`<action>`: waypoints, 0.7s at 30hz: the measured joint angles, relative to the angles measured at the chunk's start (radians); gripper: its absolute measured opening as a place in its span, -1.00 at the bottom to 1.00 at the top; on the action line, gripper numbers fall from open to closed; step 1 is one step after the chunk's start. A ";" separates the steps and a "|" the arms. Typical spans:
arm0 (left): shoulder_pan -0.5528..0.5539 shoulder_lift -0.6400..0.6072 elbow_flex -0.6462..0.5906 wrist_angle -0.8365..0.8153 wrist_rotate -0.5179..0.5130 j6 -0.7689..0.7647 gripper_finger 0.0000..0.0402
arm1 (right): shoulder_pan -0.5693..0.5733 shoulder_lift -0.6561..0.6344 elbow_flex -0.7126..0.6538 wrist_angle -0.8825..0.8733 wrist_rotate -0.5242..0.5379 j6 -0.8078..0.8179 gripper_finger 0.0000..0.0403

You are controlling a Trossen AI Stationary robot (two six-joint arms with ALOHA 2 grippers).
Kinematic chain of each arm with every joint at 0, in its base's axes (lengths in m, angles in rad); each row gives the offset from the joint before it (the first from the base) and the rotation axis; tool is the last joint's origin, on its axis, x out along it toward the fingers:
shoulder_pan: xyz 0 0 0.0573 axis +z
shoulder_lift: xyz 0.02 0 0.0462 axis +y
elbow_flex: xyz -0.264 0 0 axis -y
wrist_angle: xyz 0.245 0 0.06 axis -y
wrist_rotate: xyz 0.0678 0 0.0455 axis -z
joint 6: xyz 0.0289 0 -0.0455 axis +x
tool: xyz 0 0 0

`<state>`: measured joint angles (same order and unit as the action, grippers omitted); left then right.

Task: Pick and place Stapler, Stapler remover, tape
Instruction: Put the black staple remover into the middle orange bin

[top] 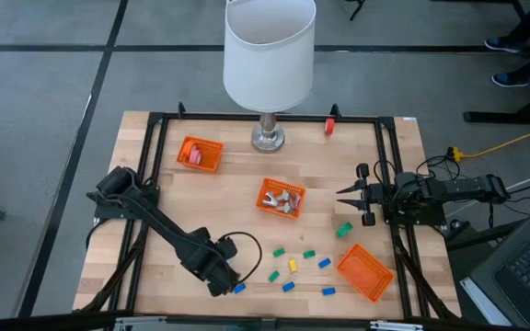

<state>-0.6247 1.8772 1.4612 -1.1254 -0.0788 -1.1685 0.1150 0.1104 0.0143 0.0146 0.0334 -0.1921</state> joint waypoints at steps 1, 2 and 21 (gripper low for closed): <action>0.002 0.003 0.000 0.000 -0.001 0.000 -0.27 | 0.000 0.000 0.000 0.000 0.000 0.000 -0.47; 0.004 0.004 0.000 0.000 -0.002 0.000 -0.26 | 0.000 0.000 0.000 0.000 0.000 0.000 -0.47; 0.008 0.005 -0.272 0.236 0.186 -0.054 0.11 | 0.000 0.000 0.000 0.000 0.000 0.000 -0.47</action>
<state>-0.6165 1.8820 1.1896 -0.8898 0.1068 -1.2224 0.1152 0.1104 0.0143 0.0145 0.0334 -0.1921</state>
